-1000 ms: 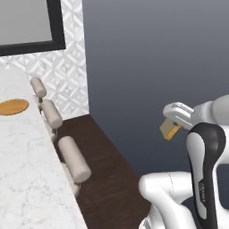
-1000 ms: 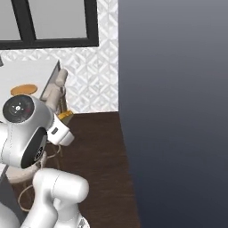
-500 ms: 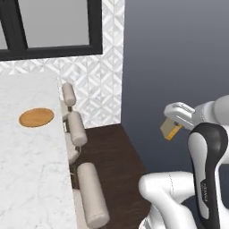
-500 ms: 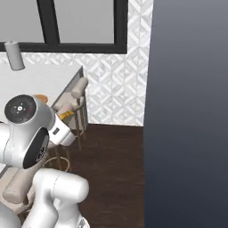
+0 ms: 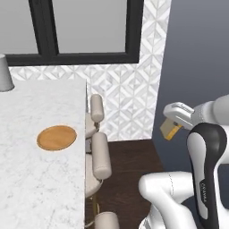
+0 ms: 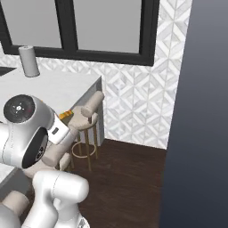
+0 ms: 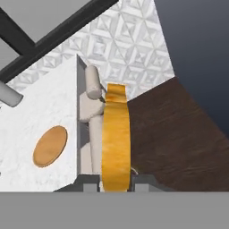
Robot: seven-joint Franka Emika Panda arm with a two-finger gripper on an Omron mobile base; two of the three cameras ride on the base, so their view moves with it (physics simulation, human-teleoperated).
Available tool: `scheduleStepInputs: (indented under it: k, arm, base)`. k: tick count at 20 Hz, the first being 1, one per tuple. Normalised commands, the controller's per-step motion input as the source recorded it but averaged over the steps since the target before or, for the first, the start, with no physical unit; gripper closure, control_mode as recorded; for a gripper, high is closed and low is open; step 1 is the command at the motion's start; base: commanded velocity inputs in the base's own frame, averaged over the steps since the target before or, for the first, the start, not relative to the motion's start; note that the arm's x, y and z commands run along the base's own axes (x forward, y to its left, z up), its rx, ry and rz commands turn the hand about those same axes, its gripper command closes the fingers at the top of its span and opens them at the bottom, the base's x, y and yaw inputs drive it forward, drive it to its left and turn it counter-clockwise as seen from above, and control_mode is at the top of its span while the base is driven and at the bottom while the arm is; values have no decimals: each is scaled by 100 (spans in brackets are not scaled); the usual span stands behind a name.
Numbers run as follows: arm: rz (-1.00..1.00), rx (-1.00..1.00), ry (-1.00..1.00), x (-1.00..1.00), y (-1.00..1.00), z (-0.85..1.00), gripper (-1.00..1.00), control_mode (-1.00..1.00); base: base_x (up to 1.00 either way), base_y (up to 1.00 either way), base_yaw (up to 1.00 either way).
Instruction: Start the toaster. Once the lever pops up, take the bread to the plate on the dining counter.
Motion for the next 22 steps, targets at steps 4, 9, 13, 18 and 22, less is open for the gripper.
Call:
scheduleStepInputs:
  k: [4,9,13,18,22]
  arm:
    - [0,0,0,0,0,0,100,100]
    - [34,-3,0,38,0,-6,100,-100]
    - [49,-4,0,39,15,-1,100,-100]
    - [49,-2,6,73,42,0,100,-100]
    - [35,0,7,100,69,-12,100,-100]
  base:
    - [92,-15,30]
    - [0,0,0]
    - [0,0,0]
    - [0,0,0]
    - [0,0,0]
